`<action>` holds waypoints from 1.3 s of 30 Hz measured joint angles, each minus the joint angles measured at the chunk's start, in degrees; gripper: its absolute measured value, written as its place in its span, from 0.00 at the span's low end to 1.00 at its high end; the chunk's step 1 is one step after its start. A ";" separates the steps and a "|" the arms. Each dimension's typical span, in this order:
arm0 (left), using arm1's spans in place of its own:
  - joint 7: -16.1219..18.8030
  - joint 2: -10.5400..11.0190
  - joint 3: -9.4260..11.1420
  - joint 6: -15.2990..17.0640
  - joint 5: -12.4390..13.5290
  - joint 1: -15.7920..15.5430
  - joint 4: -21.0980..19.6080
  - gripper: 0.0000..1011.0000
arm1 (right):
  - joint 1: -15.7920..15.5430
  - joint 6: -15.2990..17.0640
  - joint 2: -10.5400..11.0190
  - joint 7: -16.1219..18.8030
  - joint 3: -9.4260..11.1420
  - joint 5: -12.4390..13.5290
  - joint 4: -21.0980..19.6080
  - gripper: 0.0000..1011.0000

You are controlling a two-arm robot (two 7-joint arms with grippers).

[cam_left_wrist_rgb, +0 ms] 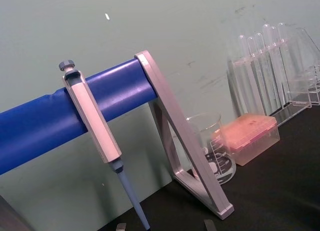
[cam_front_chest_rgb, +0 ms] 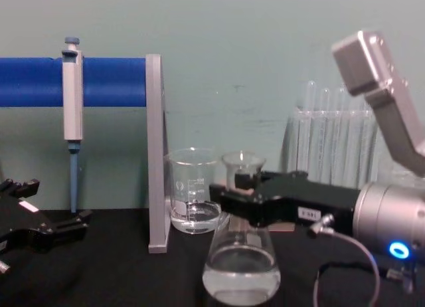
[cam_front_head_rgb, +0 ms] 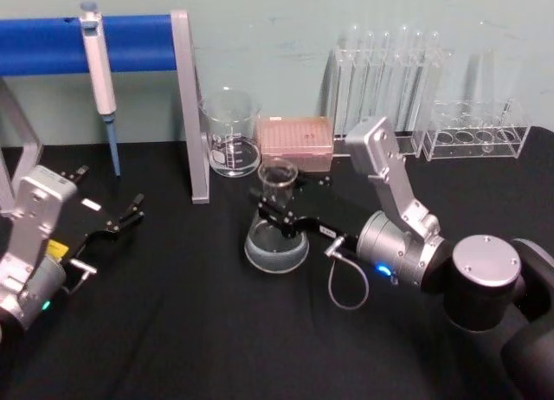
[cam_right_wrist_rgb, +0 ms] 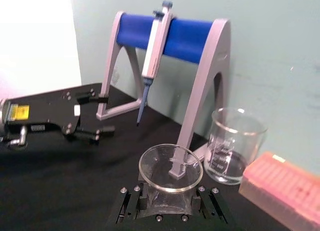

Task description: Grasp the erlenmeyer flask with one hand, shake it three times, then place it back.

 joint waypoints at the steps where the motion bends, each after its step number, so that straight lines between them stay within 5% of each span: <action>1: 0.00 0.00 0.00 0.00 0.00 0.00 0.00 0.99 | -0.05 0.31 0.05 -0.23 0.14 0.10 -0.45 0.45; 21: 0.00 0.00 0.00 0.00 0.00 0.00 0.00 0.99 | -1.12 4.46 2.79 -3.43 3.64 2.21 -11.69 0.45; 39: 0.00 0.00 0.00 0.00 0.00 -0.01 0.00 0.99 | -1.64 4.45 3.96 -4.15 4.92 3.72 -14.56 0.45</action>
